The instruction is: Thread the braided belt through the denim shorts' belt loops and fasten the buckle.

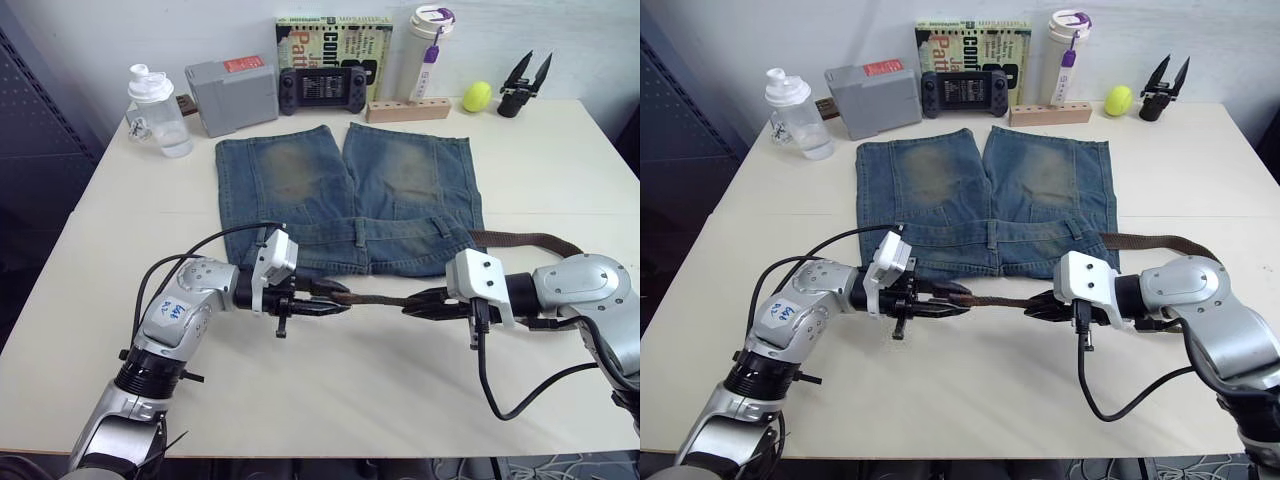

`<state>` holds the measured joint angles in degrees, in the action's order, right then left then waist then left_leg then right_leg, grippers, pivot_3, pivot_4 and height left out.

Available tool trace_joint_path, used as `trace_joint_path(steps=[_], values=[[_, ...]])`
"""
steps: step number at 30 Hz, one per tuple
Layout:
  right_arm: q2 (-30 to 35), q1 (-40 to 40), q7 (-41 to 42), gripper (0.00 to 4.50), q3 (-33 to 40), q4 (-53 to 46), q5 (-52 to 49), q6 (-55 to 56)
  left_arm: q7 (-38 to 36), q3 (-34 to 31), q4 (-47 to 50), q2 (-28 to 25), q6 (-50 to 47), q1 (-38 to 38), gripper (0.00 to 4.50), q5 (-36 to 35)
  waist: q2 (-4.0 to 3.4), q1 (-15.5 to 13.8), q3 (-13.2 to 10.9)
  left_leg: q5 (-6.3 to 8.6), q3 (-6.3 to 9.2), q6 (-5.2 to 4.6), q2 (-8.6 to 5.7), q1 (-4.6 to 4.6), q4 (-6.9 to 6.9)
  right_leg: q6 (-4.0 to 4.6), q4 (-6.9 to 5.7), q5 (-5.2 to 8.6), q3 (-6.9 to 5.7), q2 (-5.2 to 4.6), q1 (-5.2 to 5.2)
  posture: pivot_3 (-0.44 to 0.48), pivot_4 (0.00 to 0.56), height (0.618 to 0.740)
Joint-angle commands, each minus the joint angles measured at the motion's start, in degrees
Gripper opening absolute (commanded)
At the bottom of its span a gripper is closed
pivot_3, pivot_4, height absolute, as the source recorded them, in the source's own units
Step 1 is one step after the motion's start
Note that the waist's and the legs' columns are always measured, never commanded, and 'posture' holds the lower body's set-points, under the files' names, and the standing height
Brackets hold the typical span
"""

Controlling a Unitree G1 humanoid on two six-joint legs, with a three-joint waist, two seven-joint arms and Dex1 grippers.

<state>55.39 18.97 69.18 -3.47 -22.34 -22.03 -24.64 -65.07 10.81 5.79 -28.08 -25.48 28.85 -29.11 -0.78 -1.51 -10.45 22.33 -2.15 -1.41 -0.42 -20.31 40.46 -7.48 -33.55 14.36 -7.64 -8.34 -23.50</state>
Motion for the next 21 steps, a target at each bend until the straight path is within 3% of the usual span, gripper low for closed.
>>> trace_joint_path(steps=[1, 2, 8, 12, 16, 21], values=[[-0.2, 0.6, -0.6, 0.00, 1.5, -2.1, -1.7, -1.2, -0.2, -1.5, -0.3, 0.0, 1.1, 1.3, 0.04, 0.2, 0.00, 0.0, 0.0, 0.00, 0.00, 0.00, 0.00, 0.00, 0.01, 0.00, 0.00, 0.00, 0.00, 0.00, 0.00, 0.000, 0.150, 0.726], [-0.4, 1.0, -0.9, 0.00, 1.5, -2.1, -2.1, -1.8, -0.3, -1.5, -0.7, 0.0, 1.1, 1.4, 0.04, 0.3, 0.00, 0.0, 0.0, 0.00, 0.01, 0.00, 0.00, 0.00, 0.02, 0.00, 0.00, 0.00, 0.00, 0.00, 0.00, 0.000, 0.150, 0.726], [-2.6, 2.0, -4.5, 2.58, 4.8, -2.4, -8.1, -8.9, 2.6, -3.0, -2.2, 2.4, -1.3, 2.3, 0.00, -1.3, 0.00, -0.1, 0.0, 0.00, 0.03, -0.01, 0.04, -0.01, 0.04, 0.00, -0.01, 0.00, -0.01, -0.01, 0.00, 0.000, 0.150, 0.726], [-8.7, 1.4, -15.0, 4.46, 18.9, -1.4, -25.1, -22.2, 9.9, -6.8, 1.6, 7.1, -11.8, -0.3, 0.00, -8.9, 0.02, -0.1, 0.0, 0.01, 0.10, -0.02, 0.11, -0.07, 0.14, 0.00, -0.08, 0.00, -0.04, -0.05, 0.00, 0.000, 0.150, 0.726], [-11.0, -6.6, -19.9, 4.46, 29.8, -5.2, -46.2, -30.4, 16.9, -10.1, 5.8, 11.6, -17.2, -3.6, 0.00, -14.6, 0.03, -0.4, 0.0, 0.04, 0.23, -0.07, 0.16, -0.07, 0.14, 0.00, -0.17, 0.00, -0.09, -0.10, 0.01, 0.000, 0.150, 0.726], [-15.0, -13.1, -33.5, 4.46, 36.6, -3.8, -75.7, -28.2, 22.3, -12.2, 10.1, 14.6, -21.4, -5.8, 0.00, -19.4, 0.05, -0.3, 0.0, 0.06, 0.20, -0.11, 0.15, -0.04, 0.38, -0.01, -0.27, -0.01, 0.08, -0.15, 0.03, 0.000, 0.150, 0.726]])
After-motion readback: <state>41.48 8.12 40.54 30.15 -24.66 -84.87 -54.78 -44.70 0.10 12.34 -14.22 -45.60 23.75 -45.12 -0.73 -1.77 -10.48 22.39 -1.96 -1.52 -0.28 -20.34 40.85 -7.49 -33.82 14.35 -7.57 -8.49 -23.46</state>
